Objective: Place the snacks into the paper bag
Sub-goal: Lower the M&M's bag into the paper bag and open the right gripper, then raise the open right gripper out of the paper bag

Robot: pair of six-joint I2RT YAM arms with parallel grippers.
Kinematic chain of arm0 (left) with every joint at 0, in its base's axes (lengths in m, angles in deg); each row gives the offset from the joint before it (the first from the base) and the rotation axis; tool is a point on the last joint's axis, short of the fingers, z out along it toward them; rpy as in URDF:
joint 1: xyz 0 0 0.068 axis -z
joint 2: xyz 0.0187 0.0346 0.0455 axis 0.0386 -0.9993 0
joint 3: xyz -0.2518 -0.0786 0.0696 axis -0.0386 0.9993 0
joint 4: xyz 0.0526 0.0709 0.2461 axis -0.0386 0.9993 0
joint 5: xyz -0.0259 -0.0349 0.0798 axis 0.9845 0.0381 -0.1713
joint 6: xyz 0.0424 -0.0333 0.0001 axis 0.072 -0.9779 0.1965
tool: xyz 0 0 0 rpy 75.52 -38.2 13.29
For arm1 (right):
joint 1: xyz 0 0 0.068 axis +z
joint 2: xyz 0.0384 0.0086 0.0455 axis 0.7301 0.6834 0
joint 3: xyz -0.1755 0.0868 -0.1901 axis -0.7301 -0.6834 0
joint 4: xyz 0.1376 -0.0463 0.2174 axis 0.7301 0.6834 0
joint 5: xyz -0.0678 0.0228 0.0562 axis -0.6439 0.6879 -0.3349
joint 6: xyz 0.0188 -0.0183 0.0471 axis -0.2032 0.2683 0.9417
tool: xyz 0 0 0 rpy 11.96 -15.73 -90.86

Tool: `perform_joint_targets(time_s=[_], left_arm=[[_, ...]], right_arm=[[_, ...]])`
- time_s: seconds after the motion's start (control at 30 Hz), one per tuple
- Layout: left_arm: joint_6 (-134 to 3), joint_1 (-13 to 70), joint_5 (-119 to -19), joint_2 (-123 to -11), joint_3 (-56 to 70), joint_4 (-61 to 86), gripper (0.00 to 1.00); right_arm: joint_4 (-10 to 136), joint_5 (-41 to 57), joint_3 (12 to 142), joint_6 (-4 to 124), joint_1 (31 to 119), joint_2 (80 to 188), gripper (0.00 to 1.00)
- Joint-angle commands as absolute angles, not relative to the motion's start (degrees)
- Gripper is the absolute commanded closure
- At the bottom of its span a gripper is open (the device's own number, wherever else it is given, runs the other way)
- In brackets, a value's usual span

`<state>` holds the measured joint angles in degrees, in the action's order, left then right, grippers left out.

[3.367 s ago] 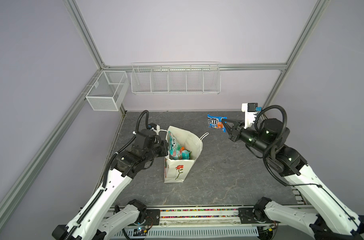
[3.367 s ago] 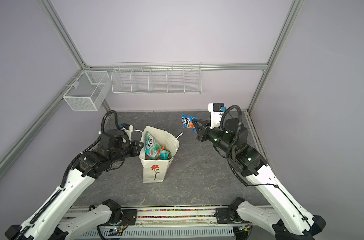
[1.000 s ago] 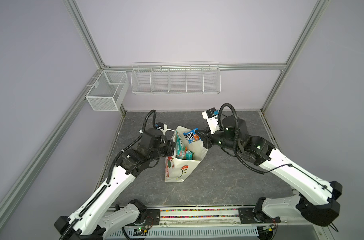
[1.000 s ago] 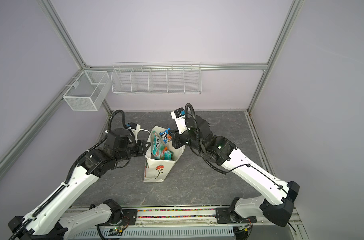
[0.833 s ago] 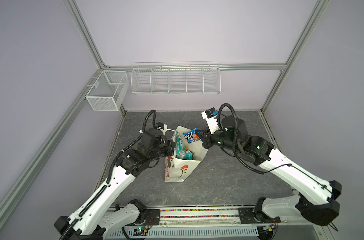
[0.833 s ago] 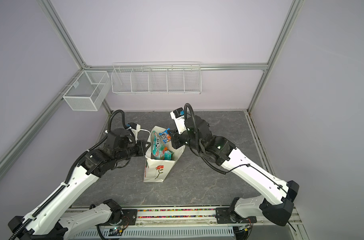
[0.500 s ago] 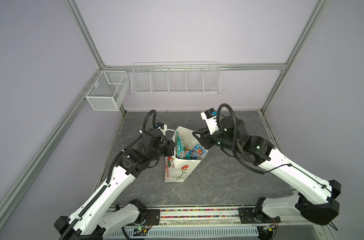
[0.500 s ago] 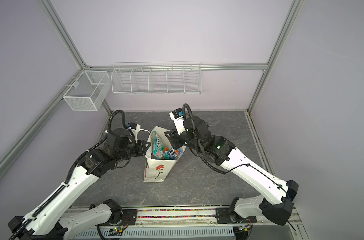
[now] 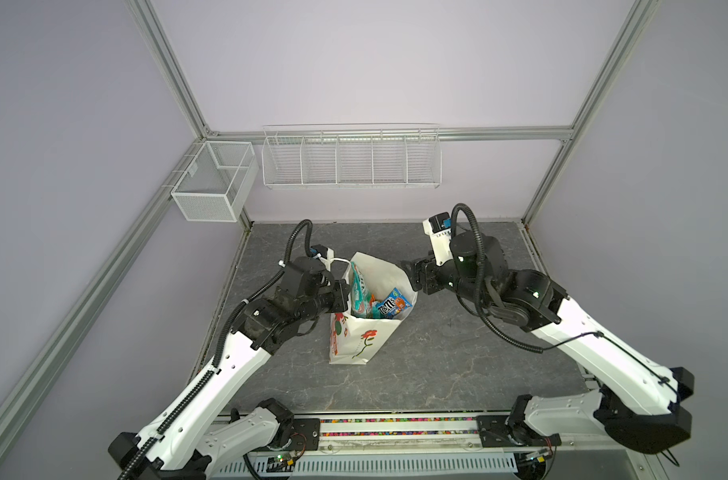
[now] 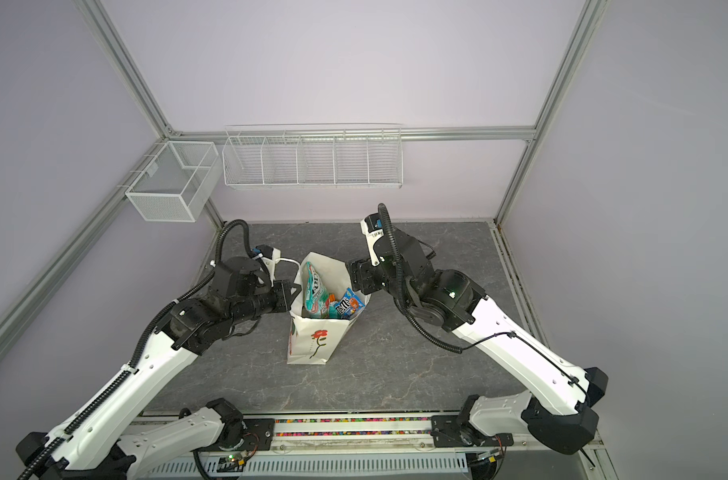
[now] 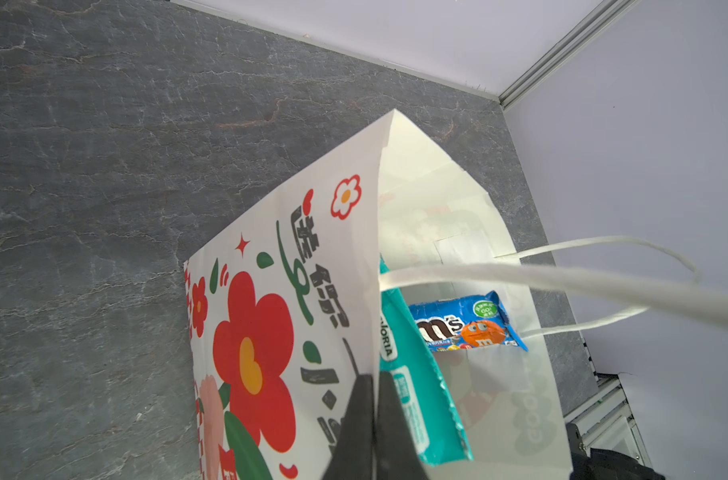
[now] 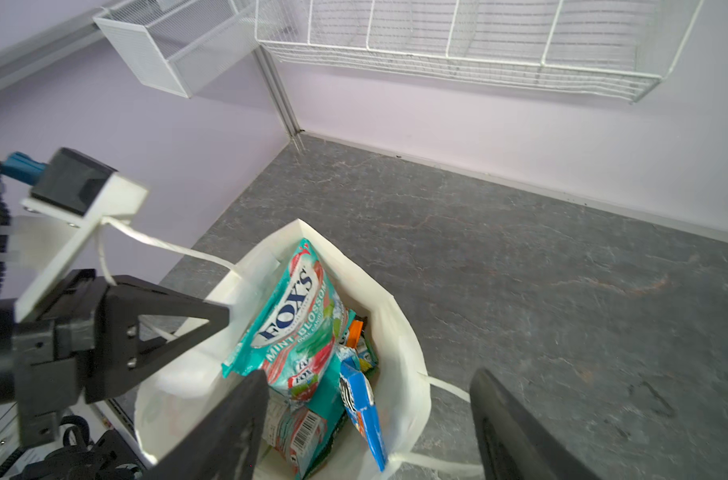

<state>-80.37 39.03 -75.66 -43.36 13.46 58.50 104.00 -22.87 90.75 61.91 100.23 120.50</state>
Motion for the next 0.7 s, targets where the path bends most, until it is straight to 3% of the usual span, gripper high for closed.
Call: perform_joint_targets(time_s=[0.0,0.67], left_arm=[[-79.77,39.57,-75.85,-42.19,9.96,56.01,1.0],[-79.22,39.57,-77.04,-42.14,10.09,56.58,1.0]], right_arm=[[108.47,-25.51,91.05,64.6,98.79,119.83,0.19],[106.31,-16.43,81.3,69.34,95.21,117.59,0.24]])
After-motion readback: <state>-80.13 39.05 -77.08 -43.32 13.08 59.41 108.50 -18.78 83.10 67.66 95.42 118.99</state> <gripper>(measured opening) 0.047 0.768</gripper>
